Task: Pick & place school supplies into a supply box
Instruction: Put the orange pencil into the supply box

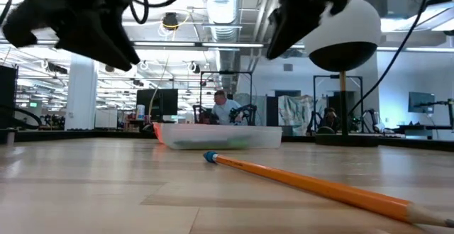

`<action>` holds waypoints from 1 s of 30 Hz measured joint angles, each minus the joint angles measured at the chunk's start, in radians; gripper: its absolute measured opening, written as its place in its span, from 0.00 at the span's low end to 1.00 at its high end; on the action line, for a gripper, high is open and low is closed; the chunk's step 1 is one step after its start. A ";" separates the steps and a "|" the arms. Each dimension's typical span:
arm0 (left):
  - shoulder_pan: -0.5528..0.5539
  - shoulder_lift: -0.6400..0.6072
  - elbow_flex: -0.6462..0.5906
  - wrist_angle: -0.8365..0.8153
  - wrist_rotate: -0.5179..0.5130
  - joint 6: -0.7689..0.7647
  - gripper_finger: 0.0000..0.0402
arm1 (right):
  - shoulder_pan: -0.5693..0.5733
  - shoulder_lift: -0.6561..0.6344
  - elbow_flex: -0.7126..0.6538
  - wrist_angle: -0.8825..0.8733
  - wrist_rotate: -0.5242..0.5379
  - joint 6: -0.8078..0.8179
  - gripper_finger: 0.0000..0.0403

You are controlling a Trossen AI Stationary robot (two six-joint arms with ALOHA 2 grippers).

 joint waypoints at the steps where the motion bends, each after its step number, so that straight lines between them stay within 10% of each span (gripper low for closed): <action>1: 0.000 0.001 0.000 0.044 0.040 0.052 0.34 | 0.024 -0.008 0.000 -0.014 0.000 0.023 0.24; 13: 0.105 0.002 -0.139 0.655 0.596 0.573 0.34 | 0.268 -0.016 -0.075 -0.076 0.094 0.326 0.24; 30: 0.317 0.353 -0.035 0.858 0.904 0.742 0.34 | 0.452 -0.018 -0.210 -0.080 0.214 0.677 0.24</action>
